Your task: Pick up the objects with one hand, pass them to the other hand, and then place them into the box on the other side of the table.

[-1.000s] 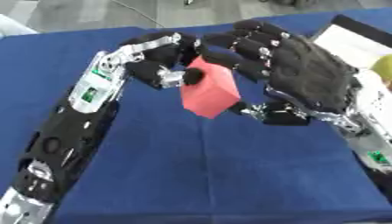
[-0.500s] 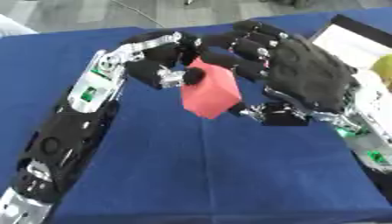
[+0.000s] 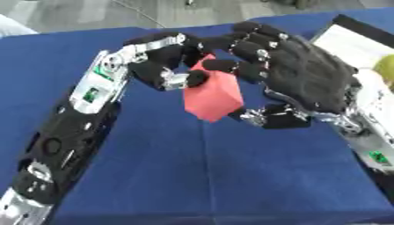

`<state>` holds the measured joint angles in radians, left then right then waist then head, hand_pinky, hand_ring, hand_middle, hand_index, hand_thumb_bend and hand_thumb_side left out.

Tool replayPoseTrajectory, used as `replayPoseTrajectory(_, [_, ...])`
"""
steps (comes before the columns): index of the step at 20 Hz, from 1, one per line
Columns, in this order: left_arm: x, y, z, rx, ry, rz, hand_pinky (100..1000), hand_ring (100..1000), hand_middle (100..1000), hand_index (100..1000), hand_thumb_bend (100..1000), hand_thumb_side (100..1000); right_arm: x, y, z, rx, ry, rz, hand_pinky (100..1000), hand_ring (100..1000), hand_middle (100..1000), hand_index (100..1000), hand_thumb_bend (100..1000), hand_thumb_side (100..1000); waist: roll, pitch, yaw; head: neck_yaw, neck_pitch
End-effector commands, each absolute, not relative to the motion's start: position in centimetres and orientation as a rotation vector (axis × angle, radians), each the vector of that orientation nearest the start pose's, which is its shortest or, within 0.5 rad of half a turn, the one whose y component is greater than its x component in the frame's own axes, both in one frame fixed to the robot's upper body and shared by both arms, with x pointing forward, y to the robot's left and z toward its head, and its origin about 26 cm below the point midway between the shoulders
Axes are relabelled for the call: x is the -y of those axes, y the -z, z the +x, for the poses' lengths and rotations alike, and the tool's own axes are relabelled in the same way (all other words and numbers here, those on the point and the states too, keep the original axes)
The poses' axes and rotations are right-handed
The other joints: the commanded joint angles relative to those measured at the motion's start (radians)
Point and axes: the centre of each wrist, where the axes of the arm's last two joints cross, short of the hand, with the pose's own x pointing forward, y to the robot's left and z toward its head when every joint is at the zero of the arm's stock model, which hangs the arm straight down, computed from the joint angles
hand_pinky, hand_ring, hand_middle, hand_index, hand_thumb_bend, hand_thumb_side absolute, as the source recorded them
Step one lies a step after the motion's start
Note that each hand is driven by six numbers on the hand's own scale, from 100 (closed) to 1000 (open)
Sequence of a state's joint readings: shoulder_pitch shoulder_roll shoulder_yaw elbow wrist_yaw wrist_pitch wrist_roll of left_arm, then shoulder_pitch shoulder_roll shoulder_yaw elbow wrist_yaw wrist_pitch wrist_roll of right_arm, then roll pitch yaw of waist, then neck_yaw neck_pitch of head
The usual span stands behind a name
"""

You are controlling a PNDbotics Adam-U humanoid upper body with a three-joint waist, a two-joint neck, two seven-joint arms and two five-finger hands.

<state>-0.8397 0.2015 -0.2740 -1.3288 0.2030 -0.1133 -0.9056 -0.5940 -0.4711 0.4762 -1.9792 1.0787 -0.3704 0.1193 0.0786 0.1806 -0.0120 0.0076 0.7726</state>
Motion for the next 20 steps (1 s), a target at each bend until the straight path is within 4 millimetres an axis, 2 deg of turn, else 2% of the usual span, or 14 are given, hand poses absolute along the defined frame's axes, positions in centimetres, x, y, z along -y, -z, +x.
replayPoseTrajectory(1, [-12.7, -21.6, 42.1, 1.807, 1.513, -0.786, 554, 435, 368, 481, 100, 382, 15.0, -23.8, 29.4, -2.214, 1.754, 0.963, 906, 855, 930, 885, 419, 201, -0.004, -0.012, 0.002, 0.0, -0.003])
replayPoseTrajectory(8, [-12.0, -21.5, 41.8, 1.8, 1.54, -0.796, 561, 443, 372, 485, 100, 383, 15.0, -23.7, 29.4, -2.215, 1.762, 0.964, 906, 855, 928, 818, 420, 196, -0.003, -0.012, 0.001, -0.003, -0.003])
replayPoseTrajectory(15, [-11.5, -21.6, 41.5, 1.801, 1.561, -0.807, 569, 451, 380, 493, 100, 394, 15.1, -23.8, 29.4, -2.234, 1.744, 0.955, 896, 839, 905, 681, 417, 161, -0.003, -0.012, 0.0, -0.006, -0.003])
replayPoseTrajectory(20, [-11.4, -21.6, 41.3, 1.809, 1.577, -0.811, 583, 464, 395, 509, 100, 420, 15.2, -23.8, 29.4, -2.259, 1.706, 0.953, 874, 799, 854, 545, 410, 100, -0.002, -0.012, 0.0, -0.009, -0.003])
